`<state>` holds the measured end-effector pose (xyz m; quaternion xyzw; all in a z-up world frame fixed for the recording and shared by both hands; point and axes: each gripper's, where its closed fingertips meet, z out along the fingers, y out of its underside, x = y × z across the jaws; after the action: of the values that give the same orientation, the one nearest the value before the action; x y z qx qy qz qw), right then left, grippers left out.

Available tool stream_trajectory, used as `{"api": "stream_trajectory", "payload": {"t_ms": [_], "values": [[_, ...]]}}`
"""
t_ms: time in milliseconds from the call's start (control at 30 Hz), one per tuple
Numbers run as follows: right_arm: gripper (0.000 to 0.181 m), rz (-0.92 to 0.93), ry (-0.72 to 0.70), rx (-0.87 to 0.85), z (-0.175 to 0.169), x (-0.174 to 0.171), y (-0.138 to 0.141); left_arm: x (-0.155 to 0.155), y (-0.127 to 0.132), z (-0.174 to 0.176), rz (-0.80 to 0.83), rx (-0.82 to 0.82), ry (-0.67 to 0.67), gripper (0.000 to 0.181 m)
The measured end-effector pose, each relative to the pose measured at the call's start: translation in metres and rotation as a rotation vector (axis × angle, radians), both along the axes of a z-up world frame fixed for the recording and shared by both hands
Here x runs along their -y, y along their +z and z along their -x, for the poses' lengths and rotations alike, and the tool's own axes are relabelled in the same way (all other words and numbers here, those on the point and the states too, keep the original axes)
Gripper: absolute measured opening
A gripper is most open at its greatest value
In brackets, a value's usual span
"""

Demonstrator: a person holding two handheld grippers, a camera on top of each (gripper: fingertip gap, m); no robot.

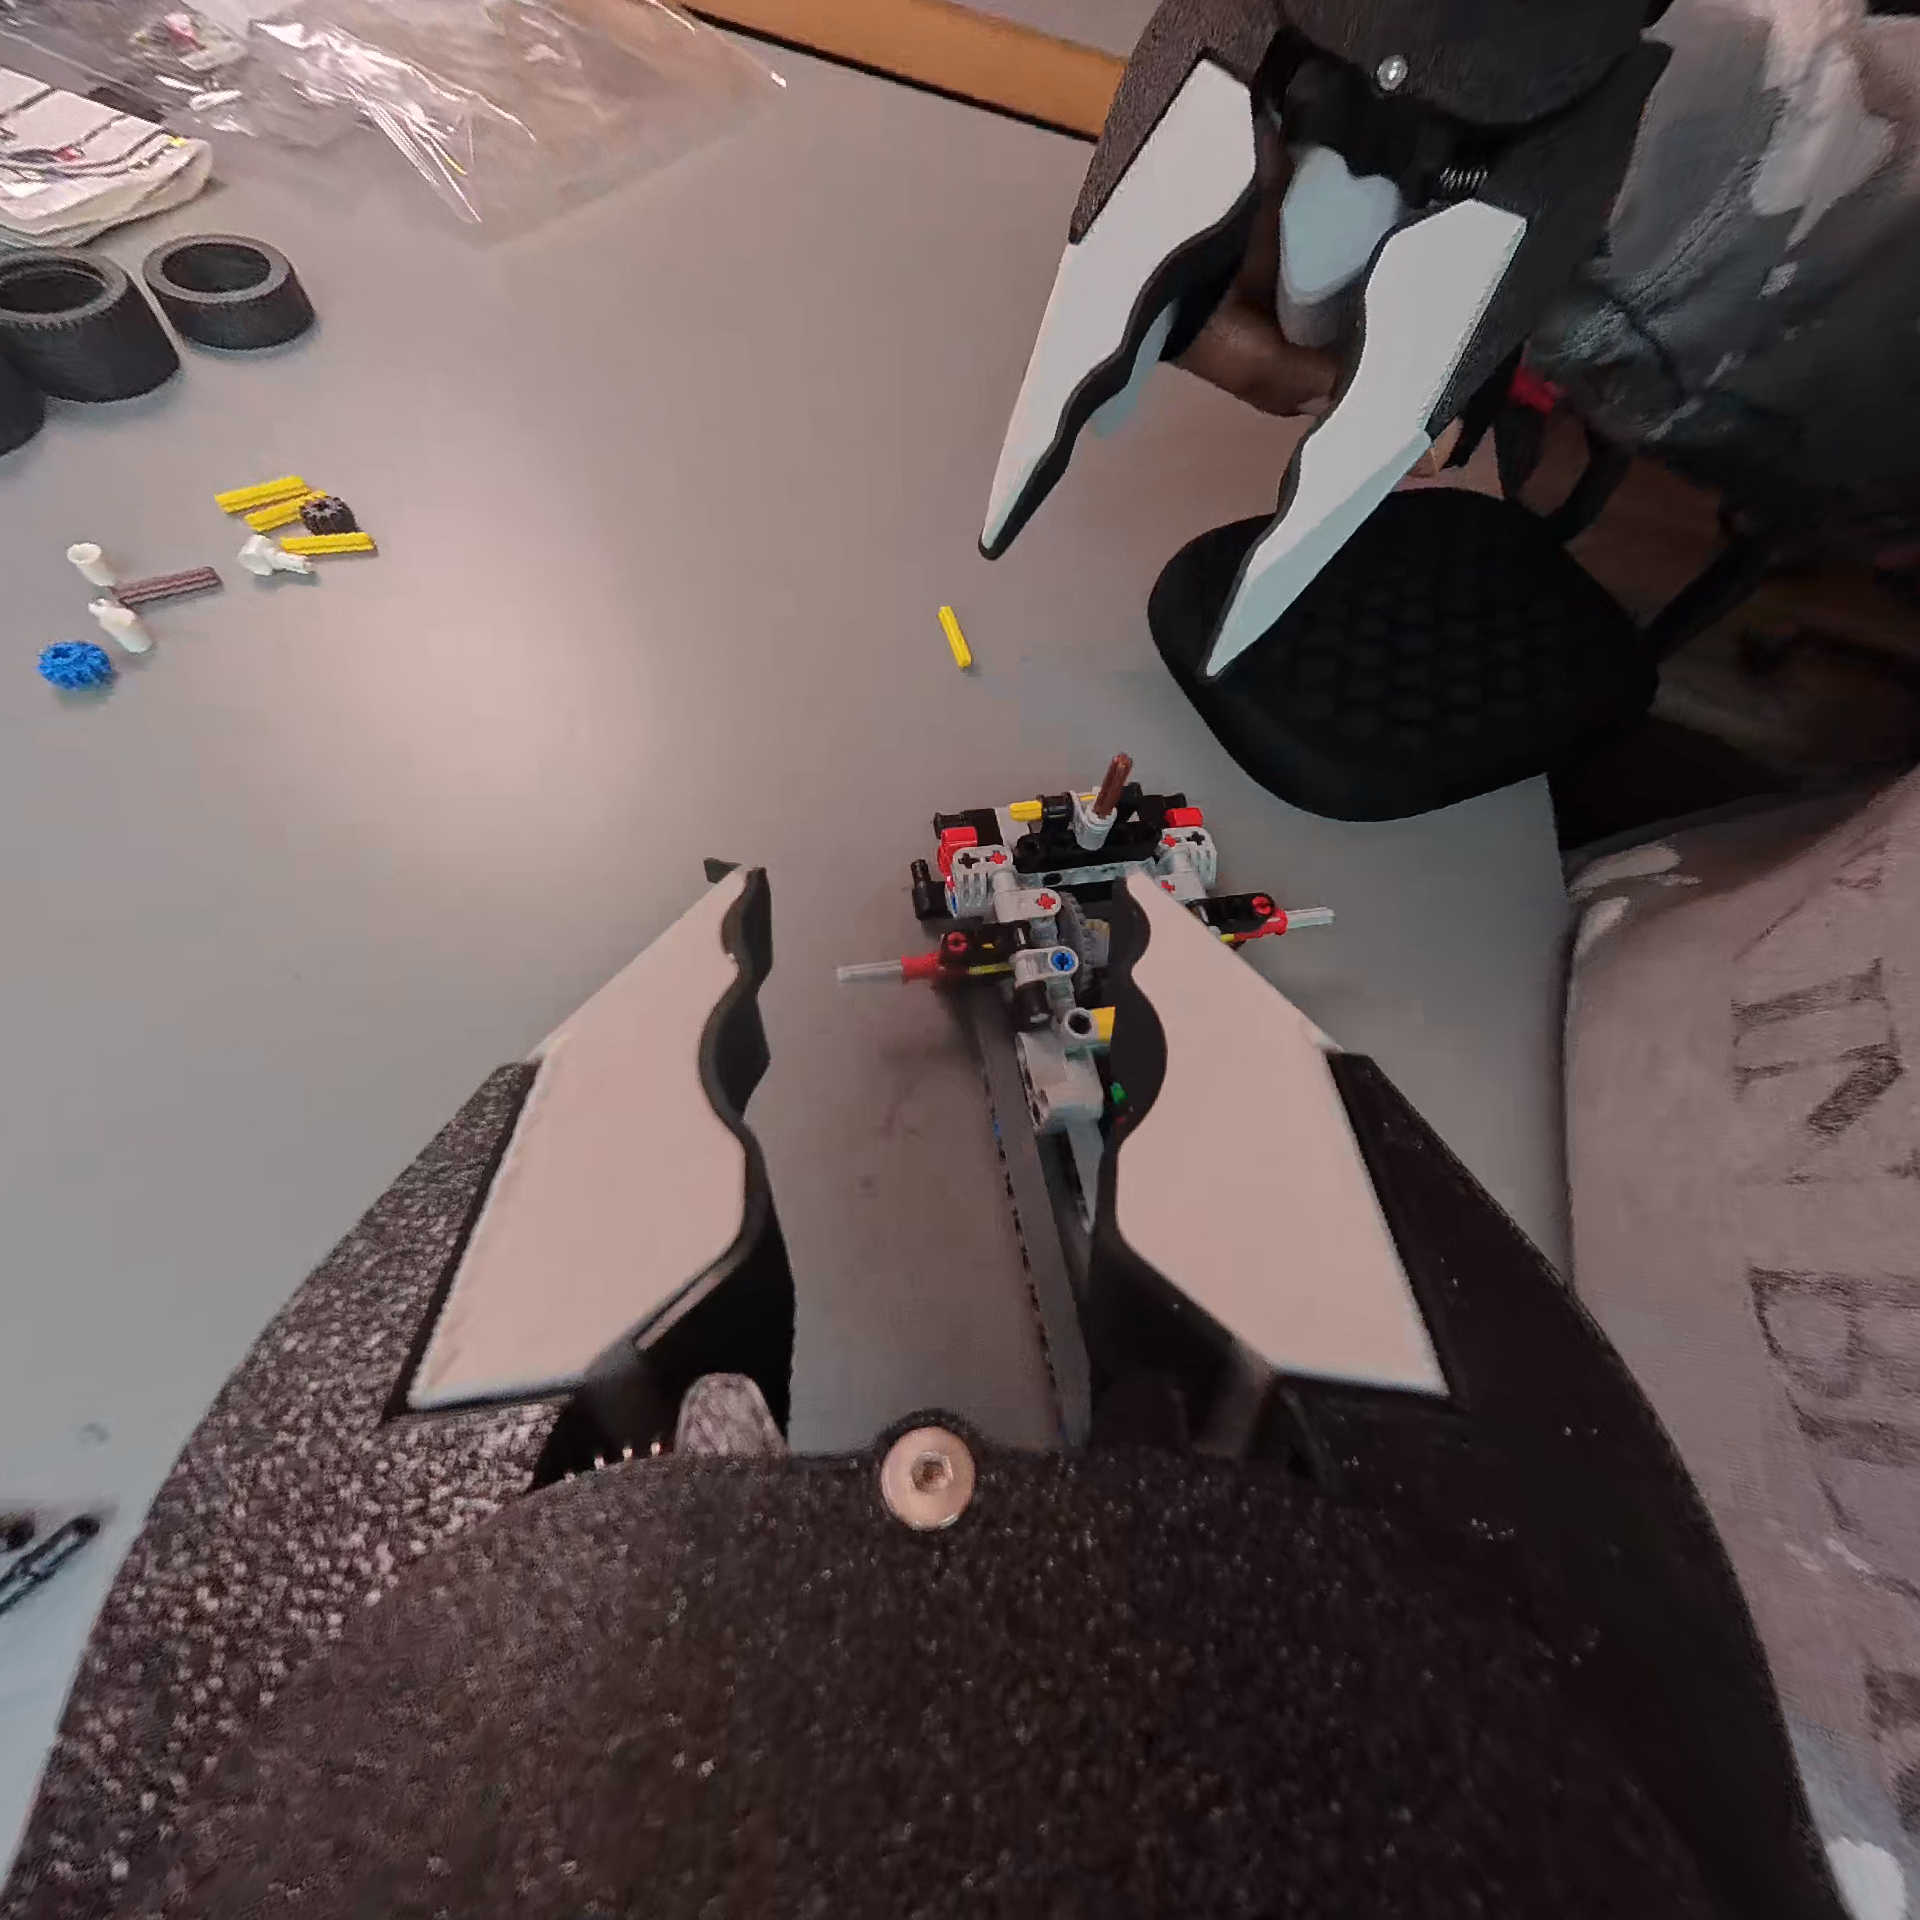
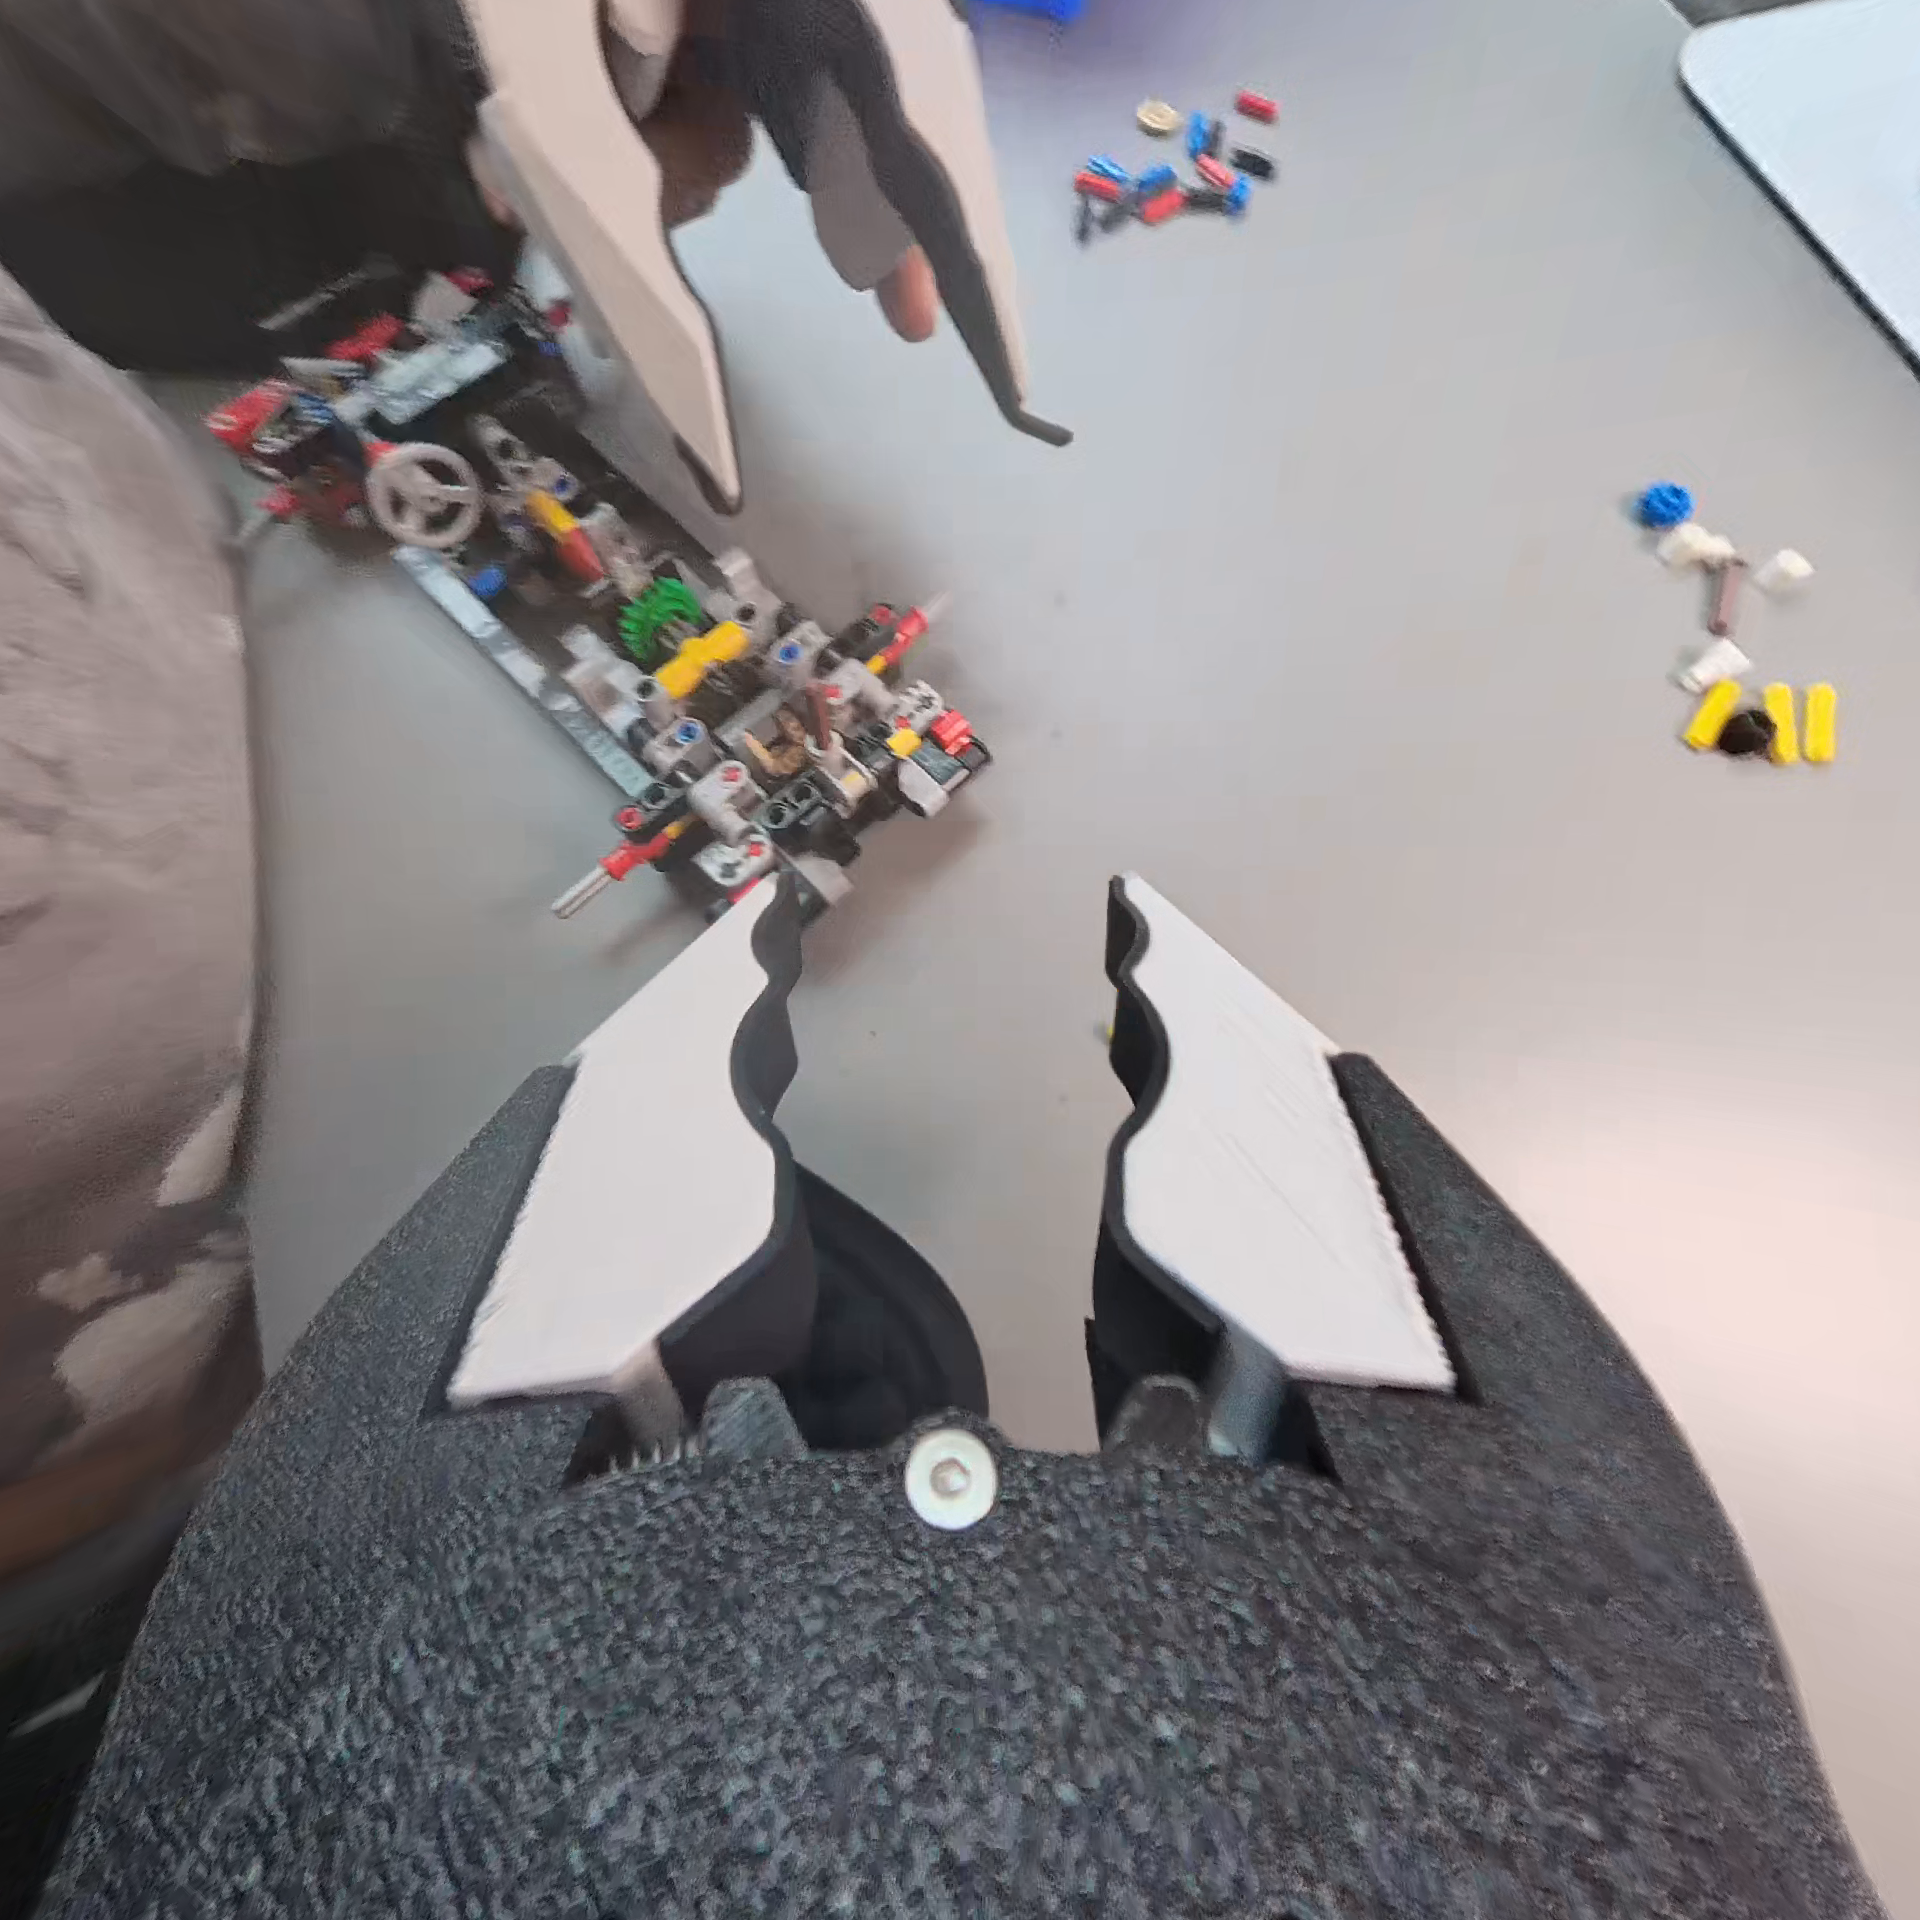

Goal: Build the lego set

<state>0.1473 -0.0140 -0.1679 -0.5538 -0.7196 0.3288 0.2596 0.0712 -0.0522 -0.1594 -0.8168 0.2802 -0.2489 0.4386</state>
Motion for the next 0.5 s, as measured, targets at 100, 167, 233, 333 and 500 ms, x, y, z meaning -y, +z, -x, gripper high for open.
{"api": "stream_trajectory", "payload": {"t_ms": [100,167,233,333,500], "values": [[0.054,0.015,0.178,-0.011,0.01,0.022,0.004,0.019,0.012,0.01,-0.018,0.071,0.027,0.065],[0.056,0.002,0.248,0.011,0.019,0.029,-0.002,0.03,0.017,0.015,-0.048,0.124,0.052,0.061],[0.06,-0.029,0.301,0.018,0.029,0.033,-0.007,0.038,0.024,0.019,-0.105,0.169,0.076,0.058],[0.05,-0.001,0.335,-0.079,0.05,0.042,0.013,0.049,0.045,0.022,-0.245,0.211,0.107,0.051],[0.029,0.144,0.329,-0.333,0.081,0.076,0.075,0.059,0.073,0.019,-0.532,0.03,0.156,0.047]]}}
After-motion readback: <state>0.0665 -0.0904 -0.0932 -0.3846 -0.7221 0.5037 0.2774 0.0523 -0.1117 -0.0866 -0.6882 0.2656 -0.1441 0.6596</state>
